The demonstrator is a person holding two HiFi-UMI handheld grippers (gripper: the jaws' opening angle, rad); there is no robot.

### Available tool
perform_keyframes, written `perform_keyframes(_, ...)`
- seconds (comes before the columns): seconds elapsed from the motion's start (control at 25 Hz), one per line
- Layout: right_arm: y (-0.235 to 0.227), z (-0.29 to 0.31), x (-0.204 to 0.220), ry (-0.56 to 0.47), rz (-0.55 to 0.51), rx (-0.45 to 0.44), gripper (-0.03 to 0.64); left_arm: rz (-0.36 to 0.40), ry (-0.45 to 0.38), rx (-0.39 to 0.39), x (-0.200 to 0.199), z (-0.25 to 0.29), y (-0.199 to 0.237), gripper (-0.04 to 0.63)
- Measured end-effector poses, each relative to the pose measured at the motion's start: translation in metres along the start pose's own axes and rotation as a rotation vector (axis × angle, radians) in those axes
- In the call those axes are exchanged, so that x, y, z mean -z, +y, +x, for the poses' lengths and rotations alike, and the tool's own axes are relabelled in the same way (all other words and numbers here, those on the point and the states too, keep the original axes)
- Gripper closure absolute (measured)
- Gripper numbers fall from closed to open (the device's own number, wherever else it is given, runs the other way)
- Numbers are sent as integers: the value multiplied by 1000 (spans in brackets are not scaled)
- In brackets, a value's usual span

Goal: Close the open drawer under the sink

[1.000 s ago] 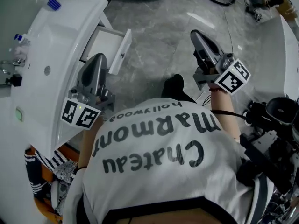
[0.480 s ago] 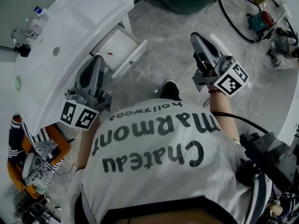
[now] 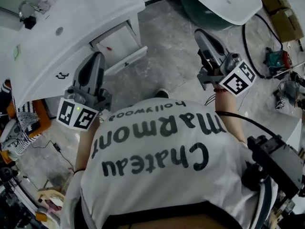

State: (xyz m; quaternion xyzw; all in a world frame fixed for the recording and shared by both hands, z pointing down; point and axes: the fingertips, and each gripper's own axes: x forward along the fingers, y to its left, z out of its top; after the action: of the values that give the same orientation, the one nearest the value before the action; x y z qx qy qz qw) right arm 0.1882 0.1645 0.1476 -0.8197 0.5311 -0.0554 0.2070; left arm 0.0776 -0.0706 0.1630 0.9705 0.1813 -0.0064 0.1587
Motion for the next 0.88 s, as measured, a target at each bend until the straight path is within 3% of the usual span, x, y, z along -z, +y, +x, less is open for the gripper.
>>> perform_keyframes(0.24, -11, 33, 14, 78, 21, -172, 603, 2, -68, -169, 11, -21, 0, 588)
perform_keyframes(0.56, -1, 83, 45, 179, 83, -357, 603, 1, -68, -413, 32, -59, 17, 588)
perform_keyframes(0.72, 5, 90, 68, 248, 109, -393, 603, -24, -54, -468, 42, -68, 15, 588)
perform_keyframes(0.88, 8, 96, 98, 323, 177, -415, 603, -35, 13, -507, 63, -70, 12, 588)
